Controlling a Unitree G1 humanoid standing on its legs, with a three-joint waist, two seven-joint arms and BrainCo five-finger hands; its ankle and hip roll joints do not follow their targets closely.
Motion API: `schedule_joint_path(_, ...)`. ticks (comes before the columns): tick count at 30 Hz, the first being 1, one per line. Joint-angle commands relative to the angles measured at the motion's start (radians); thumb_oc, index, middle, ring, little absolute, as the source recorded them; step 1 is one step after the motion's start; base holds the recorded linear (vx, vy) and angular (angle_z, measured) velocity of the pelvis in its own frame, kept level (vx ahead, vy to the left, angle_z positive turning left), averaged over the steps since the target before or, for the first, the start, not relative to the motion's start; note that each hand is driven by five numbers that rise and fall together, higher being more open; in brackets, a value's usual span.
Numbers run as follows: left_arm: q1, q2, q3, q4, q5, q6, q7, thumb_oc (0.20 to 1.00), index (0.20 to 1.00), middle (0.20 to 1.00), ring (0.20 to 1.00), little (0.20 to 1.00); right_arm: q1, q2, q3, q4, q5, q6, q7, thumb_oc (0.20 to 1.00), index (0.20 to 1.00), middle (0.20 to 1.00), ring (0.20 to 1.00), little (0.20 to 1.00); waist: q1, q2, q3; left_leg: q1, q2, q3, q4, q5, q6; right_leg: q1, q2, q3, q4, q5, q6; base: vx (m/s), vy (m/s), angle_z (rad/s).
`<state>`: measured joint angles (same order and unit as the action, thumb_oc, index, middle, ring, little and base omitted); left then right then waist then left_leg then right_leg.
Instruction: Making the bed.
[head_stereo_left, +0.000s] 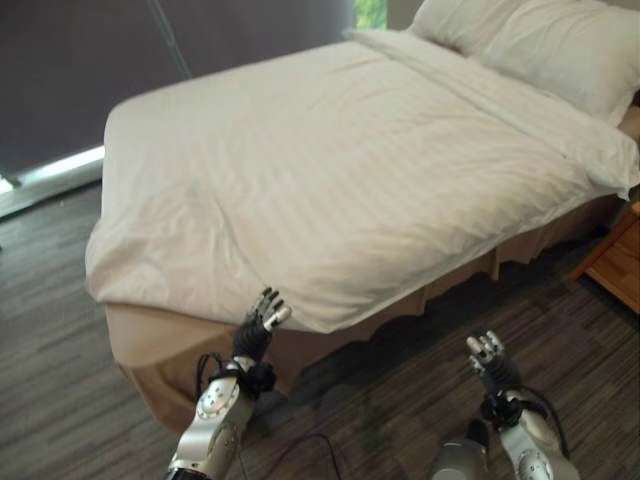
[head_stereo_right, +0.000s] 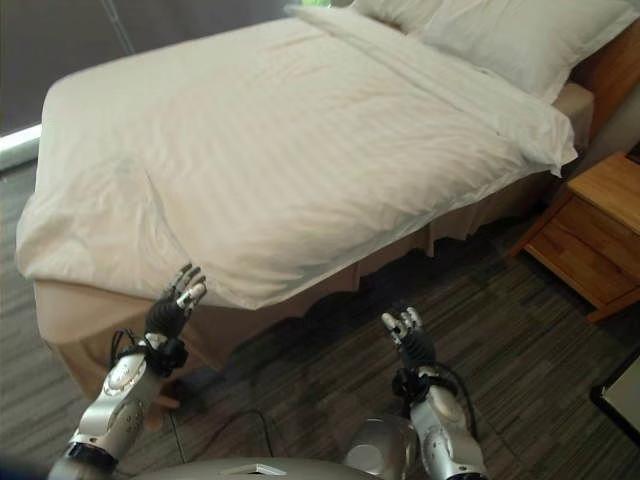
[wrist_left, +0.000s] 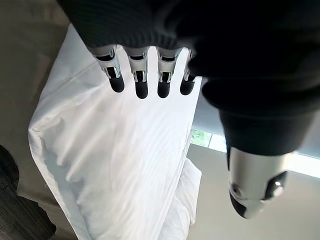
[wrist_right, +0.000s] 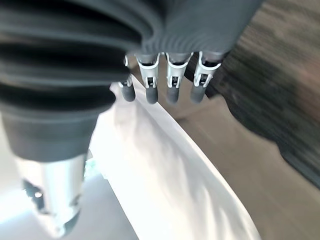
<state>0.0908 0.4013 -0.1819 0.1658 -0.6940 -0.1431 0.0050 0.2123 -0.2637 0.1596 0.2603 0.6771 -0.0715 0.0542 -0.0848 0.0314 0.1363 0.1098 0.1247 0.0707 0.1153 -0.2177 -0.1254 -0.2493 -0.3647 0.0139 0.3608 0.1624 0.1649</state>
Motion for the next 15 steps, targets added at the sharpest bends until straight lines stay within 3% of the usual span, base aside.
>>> schedule_joint_path(1, -0.026, 0.026, 0.057, -0.077, 0.038, -0.019, -0.031, 1.000, 1.000, 1.000, 1.000, 1.000, -0.059, -0.070, -0.013, -0.081, -0.013, -0.045, 0.032, 1.000, 1.000, 1.000, 1.000, 1.000, -0.040, 0.012, 0.044, 0.007, -0.017, -0.013, -0.175, 0.210, 0.112, 0.052, 0.131, -0.068, 0.081, -0.040, 0.006, -0.16, 0.502, -0.07)
schedule_joint_path(2, -0.023, 0.015, 0.057, -0.075, 0.044, -0.016, -0.023, 1.000, 1.000, 1.000, 1.000, 1.000, -0.062, -0.074, -0.009, -0.078, -0.019, -0.043, 0.037, 1.000, 1.000, 1.000, 1.000, 1.000, -0.037, 0.012, 0.045, 0.002, -0.035, -0.007, -0.173, 0.211, 0.124, 0.054, 0.163, -0.093, 0.120, -0.078, -0.008, -0.10, 0.297, -0.10)
schedule_joint_path(3, -0.024, 0.015, 0.058, -0.075, 0.044, -0.016, -0.023, 1.000, 1.000, 1.000, 1.000, 1.000, -0.063, -0.074, -0.009, -0.077, -0.019, -0.043, 0.037, 1.000, 1.000, 1.000, 1.000, 1.000, -0.037, 0.013, 0.043, -0.001, -0.034, -0.008, -0.172, 0.212, 0.124, 0.052, 0.164, -0.094, 0.117, -0.076, -0.008, -0.06, 0.221, -0.12)
schedule_joint_path(5, -0.020, -0.008, 0.057, -0.089, 0.039, -0.017, -0.022, 1.000, 1.000, 1.000, 1.000, 1.000, -0.077, -0.093, -0.004, -0.077, -0.057, -0.045, 0.046, 1.000, 1.000, 1.000, 1.000, 1.000, -0.036, 0.003, 0.031, -0.008, -0.068, -0.008, -0.169, 0.218, 0.141, 0.062, 0.266, -0.098, 0.156, -0.114, -0.022, -0.06, 0.255, -0.23)
schedule_joint_path(7, -0.016, -0.023, 0.050, -0.089, 0.027, -0.017, -0.029, 1.000, 1.000, 1.000, 1.000, 1.000, -0.080, -0.102, -0.003, -0.079, -0.074, -0.046, 0.049, 1.000, 1.000, 1.000, 1.000, 1.000, -0.035, -0.007, 0.027, -0.006, -0.076, -0.004, -0.169, 0.217, 0.144, 0.078, 0.292, -0.099, 0.137, -0.128, -0.029, -0.03, 0.133, -0.13)
schedule_joint_path(8, -0.008, -0.046, 0.033, -0.081, 0.023, -0.016, -0.031, 1.000, 1.000, 1.000, 1.000, 1.000, -0.083, -0.110, -0.009, -0.081, -0.072, -0.050, 0.041, 1.000, 1.000, 1.000, 1.000, 1.000, -0.036, -0.020, 0.010, -0.015, -0.093, 0.000, -0.167, 0.217, 0.147, 0.115, 0.327, -0.090, 0.049, -0.157, -0.041, -0.01, 0.039, -0.10)
schedule_joint_path(10, -0.017, -0.047, 0.034, -0.075, 0.065, -0.023, 0.004, 1.000, 1.000, 1.000, 1.000, 1.000, -0.079, -0.107, -0.014, -0.094, -0.059, -0.052, 0.033, 1.000, 1.000, 1.000, 1.000, 1.000, -0.024, -0.042, -0.005, -0.034, -0.111, 0.003, -0.155, 0.218, 0.145, 0.176, 0.343, -0.073, -0.131, -0.188, -0.076, -0.01, -0.026, -0.30)
schedule_joint_path(11, -0.013, -0.059, 0.023, -0.070, 0.036, -0.018, -0.011, 1.000, 1.000, 1.000, 1.000, 1.000, -0.082, -0.098, -0.006, -0.088, -0.050, -0.056, 0.026, 1.000, 1.000, 1.000, 1.000, 1.000, -0.018, -0.051, -0.013, -0.055, -0.118, 0.003, -0.141, 0.219, 0.140, 0.236, 0.342, -0.068, -0.222, -0.199, -0.071, -0.02, -0.054, -0.25)
schedule_joint_path(12, -0.013, -0.058, 0.023, -0.069, 0.035, -0.018, -0.012, 1.000, 1.000, 1.000, 1.000, 1.000, -0.082, -0.097, -0.006, -0.088, -0.050, -0.057, 0.026, 1.000, 1.000, 1.000, 1.000, 1.000, -0.019, -0.052, -0.011, -0.053, -0.118, 0.001, -0.138, 0.217, 0.140, 0.243, 0.341, -0.069, -0.229, -0.196, -0.070, -0.09, -0.049, -0.21)
schedule_joint_path(13, -0.014, -0.070, 0.016, -0.060, 0.016, -0.015, -0.014, 1.000, 1.000, 1.000, 1.000, 1.000, -0.107, -0.093, 0.034, -0.069, -0.020, -0.052, 0.029, 1.000, 1.000, 1.000, 1.000, 1.000, 0.005, -0.058, -0.024, -0.061, -0.121, 0.029, -0.151, 0.217, 0.134, 0.291, 0.343, -0.061, -0.343, -0.186, -0.079, -0.05, -0.048, -0.03)
schedule_joint_path(15, -0.018, -0.071, 0.022, -0.073, -0.003, -0.022, -0.010, 1.000, 1.000, 1.000, 1.000, 1.000, -0.124, -0.096, 0.059, -0.076, -0.027, -0.047, 0.035, 1.000, 1.000, 1.000, 1.000, 1.000, 0.015, -0.059, -0.023, -0.057, -0.117, 0.050, -0.147, 0.221, 0.128, 0.302, 0.346, -0.065, -0.359, -0.175, -0.079, -0.04, -0.058, -0.39)
